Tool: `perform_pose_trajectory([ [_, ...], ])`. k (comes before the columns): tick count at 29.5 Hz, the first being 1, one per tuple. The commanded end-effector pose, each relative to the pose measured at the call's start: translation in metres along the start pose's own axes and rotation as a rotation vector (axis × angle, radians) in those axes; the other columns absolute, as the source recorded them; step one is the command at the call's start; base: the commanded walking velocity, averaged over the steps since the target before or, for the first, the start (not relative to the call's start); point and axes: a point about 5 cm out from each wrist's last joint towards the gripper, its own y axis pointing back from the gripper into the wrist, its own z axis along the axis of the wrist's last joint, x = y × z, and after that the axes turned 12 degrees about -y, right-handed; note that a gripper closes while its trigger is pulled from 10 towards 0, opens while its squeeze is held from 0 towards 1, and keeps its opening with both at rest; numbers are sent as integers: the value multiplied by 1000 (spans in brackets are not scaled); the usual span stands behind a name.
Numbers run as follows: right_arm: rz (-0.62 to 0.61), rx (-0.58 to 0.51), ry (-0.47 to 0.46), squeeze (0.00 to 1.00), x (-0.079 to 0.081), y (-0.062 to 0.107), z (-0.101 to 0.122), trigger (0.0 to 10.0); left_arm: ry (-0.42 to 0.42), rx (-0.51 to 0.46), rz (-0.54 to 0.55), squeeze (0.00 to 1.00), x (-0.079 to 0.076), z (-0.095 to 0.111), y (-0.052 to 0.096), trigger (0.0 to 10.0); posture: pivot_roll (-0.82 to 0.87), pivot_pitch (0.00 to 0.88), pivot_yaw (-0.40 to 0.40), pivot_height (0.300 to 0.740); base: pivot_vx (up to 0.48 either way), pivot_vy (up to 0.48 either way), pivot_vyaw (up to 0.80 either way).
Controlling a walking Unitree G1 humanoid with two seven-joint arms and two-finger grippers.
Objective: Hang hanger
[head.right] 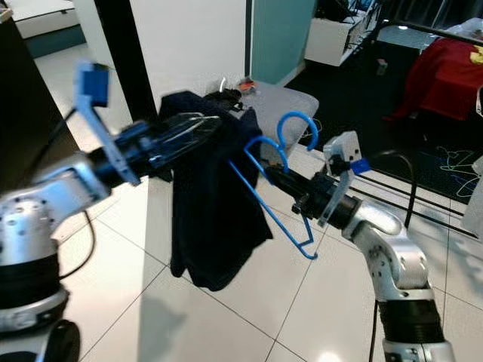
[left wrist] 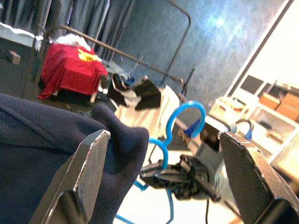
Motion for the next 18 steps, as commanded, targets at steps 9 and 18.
perform_pose_trajectory([
  [9, 255, -80, -91, 0, 19, 40, 18, 10000, -330, 6, 50, 0, 11, 26, 20, 10000, 22, 73, -21, 740, 0, 0, 0],
  [18, 315, 49, -124, 0, 23, 47, -5, 10000, -653, 10, -17, 0, 5, 62, 20, 10000, 31, 70, -22, 740, 0, 0, 0],
])
